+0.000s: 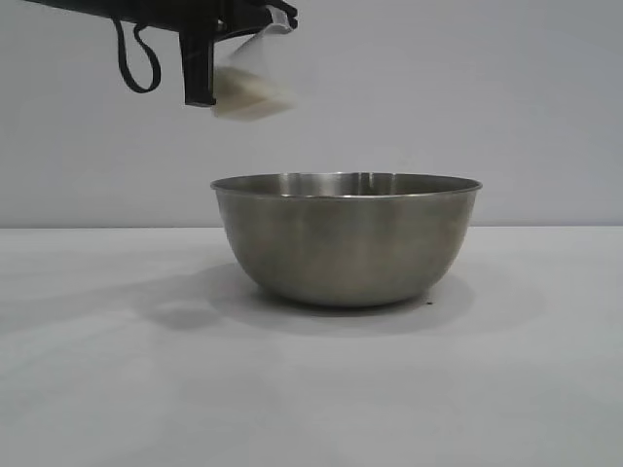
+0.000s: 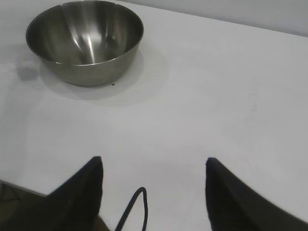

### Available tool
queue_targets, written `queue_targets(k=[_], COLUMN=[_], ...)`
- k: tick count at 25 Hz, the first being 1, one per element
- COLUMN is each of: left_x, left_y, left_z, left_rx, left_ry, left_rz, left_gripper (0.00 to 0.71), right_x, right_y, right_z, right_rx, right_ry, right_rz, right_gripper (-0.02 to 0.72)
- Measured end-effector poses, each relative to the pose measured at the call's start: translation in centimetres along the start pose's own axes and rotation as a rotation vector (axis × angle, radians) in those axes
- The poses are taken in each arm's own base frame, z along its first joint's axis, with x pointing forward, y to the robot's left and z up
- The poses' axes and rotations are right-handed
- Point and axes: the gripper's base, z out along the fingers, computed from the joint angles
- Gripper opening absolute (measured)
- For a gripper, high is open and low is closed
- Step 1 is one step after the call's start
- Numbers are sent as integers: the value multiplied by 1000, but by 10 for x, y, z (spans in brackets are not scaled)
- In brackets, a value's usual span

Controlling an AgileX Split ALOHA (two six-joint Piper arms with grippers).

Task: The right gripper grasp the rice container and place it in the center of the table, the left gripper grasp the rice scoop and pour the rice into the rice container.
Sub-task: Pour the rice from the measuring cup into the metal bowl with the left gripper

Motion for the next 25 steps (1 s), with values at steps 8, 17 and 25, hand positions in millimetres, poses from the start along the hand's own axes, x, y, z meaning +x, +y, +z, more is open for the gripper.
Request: queue_targets(k=[8,17,25], left_x=[-25,-43,-44], left_y=[-10,-8,1], left_z=[16,25,30], left_rx=[128,91,25], left_ry=[-94,-169,-67], left_rz=[489,943,701], left_gripper=[0,0,0], right_x=[0,0,0], right_y=[0,0,0], right_z=[0,0,0], right_rx=[0,0,0], right_ry=[1,1,1], right_rz=[0,0,0], right_gripper=[442,442,442])
